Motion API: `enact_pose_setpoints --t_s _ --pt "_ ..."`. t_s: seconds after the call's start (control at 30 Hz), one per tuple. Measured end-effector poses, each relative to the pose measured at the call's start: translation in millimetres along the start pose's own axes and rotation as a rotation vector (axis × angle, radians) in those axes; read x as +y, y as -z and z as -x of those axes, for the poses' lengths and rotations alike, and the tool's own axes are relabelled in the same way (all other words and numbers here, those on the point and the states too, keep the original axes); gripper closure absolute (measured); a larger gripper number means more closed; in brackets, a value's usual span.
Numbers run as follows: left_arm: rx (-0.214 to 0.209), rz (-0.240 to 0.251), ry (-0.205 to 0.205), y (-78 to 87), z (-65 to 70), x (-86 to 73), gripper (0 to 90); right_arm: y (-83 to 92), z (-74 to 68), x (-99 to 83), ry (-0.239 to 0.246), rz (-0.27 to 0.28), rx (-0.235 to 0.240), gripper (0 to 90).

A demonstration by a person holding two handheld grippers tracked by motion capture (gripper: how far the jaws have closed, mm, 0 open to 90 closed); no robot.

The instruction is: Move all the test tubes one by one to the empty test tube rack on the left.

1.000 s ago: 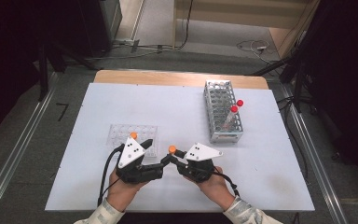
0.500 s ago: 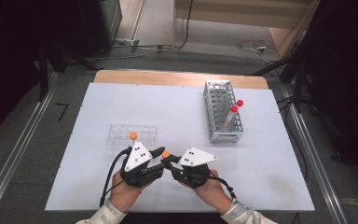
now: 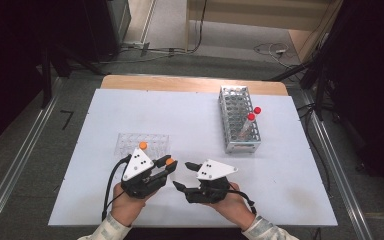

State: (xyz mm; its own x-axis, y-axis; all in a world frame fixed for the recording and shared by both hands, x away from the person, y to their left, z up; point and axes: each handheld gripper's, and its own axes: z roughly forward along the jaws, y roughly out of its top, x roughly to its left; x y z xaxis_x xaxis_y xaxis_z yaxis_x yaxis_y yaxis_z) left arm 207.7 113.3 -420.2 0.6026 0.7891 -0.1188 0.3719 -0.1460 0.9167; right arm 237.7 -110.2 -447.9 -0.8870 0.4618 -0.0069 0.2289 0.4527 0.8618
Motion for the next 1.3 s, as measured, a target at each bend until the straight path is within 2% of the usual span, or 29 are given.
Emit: enact_pose_setpoints --t_s 0.13,0.23,0.4,0.57,0.73,0.9,1.0,1.1,1.3 --pt "0.020 0.007 0.021 8.2 -6.0 0.9 70.5 16.1 9.9 -2.8 -0.013 0.024 -0.030 29.7" --pt "0.054 0.025 0.038 18.2 -14.3 1.7 70.9 27.2 20.7 -8.1 -0.031 0.030 -0.062 29.3" --pt "0.108 0.076 0.076 36.9 -28.3 4.6 70.9 44.1 42.2 -21.4 -0.088 0.036 -0.116 28.4" --pt "0.159 0.108 0.090 52.7 -38.4 8.5 70.9 58.8 58.7 -34.3 -0.126 0.030 -0.168 28.2" --pt "0.203 0.119 0.090 57.4 -45.3 11.9 70.9 70.5 70.3 -41.3 -0.155 0.036 -0.204 28.0" --pt "0.244 0.143 0.085 62.2 -54.3 21.7 70.8 73.0 75.5 -44.8 -0.173 0.033 -0.218 28.0" --pt "0.253 0.153 0.082 62.6 -57.4 24.7 70.9 72.7 76.0 -44.6 -0.179 0.032 -0.221 28.0" --pt "0.274 0.135 0.073 57.7 -63.4 25.8 70.9 72.7 77.2 -44.7 -0.185 0.032 -0.226 28.0" --pt "0.285 0.119 0.084 47.2 -71.6 25.0 70.8 73.0 79.5 -45.3 -0.196 0.032 -0.229 28.1"
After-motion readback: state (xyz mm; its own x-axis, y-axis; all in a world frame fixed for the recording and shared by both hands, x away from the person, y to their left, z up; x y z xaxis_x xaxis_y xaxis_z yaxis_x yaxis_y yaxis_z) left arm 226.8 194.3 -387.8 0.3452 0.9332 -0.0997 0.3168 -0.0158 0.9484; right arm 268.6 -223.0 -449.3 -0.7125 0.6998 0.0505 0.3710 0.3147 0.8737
